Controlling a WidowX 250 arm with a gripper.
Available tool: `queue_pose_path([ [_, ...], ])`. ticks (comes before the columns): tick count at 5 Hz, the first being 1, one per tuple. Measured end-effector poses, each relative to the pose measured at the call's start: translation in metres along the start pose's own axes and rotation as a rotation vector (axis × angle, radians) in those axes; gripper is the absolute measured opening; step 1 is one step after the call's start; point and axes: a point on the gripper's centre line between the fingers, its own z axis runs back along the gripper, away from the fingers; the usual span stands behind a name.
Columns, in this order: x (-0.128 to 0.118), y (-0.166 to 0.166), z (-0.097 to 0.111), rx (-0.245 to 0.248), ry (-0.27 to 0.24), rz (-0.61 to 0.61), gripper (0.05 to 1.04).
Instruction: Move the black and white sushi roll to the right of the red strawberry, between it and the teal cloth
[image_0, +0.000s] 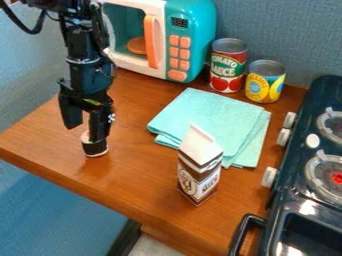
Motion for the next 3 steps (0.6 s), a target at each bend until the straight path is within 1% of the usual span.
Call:
queue_pose_path([
  [1, 0.0003, 0.002, -0.0041, 0.016, 0.016, 0.007, 1.001],
  [2, 0.0053, -0.0016, -0.0113, -0.018, 0.034, -0.007, 1.002],
  [3, 0.0097, -0.0042, -0.0123, -0.042, 0.025, -0.014, 1.002],
])
